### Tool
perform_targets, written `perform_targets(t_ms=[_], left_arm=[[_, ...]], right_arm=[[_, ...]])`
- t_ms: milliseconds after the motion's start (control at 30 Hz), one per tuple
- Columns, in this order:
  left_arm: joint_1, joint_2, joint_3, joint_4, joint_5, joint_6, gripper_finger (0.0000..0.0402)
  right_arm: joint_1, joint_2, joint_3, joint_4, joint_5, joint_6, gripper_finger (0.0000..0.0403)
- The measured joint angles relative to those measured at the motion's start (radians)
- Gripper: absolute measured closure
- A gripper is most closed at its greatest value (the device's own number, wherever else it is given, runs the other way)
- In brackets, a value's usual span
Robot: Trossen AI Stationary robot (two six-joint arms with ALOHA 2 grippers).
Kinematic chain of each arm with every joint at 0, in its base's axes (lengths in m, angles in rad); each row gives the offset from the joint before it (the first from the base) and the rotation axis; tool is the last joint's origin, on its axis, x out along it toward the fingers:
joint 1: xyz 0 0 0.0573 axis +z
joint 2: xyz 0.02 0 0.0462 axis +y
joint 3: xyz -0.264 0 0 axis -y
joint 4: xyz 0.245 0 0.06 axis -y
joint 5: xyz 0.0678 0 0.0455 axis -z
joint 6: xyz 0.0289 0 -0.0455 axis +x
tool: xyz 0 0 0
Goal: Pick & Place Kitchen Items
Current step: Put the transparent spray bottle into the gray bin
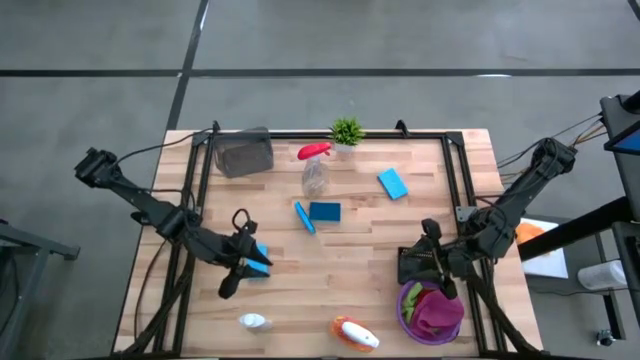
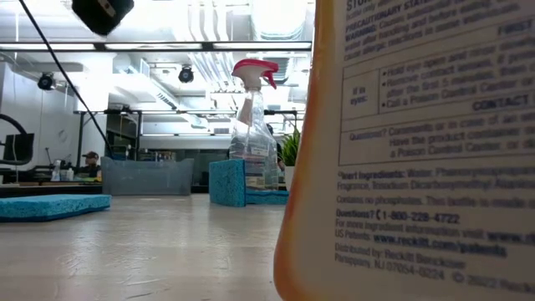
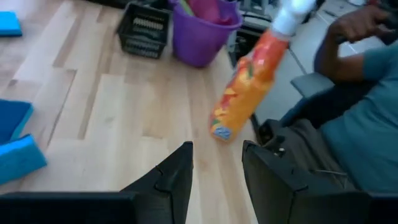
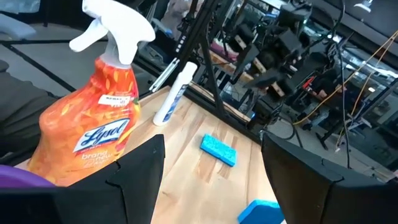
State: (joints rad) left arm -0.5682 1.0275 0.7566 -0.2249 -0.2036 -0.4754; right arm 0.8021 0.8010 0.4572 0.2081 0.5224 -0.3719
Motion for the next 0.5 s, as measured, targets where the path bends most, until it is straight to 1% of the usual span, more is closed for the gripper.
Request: perform_targets(t_ms=[133,200,367,433,500], left_arm=[[-0.018,0.000,0.048,-0.038,-0.012,0.045,0.0255],[-0.033,0.002,0.076,-0.067,-0.049,0.060,0.0244],[-0.077,0.002,0.105,-0.061,-0.083,0.053,0.0194],[-0.093,0.002,0.105,-0.052,-0.113,0.025,0.0171],[-0.098,0.002,0.105,-0.050,-0.119,-0.013,0.0148]], right_arm=[[0.000,0.013,0.001,0.000,0.000,0.002,0.0138],[0.000,0.017,0.005,0.000,0.000,0.000,0.0138],[0.000,0.017,0.011,-0.001,0.001,-0.003,0.0138],[0.000,0.017,0.012,-0.004,0.002,-0.006,0.0138],[0.000,0.017,0.013,-0.011,0.002,-0.006,0.0138]])
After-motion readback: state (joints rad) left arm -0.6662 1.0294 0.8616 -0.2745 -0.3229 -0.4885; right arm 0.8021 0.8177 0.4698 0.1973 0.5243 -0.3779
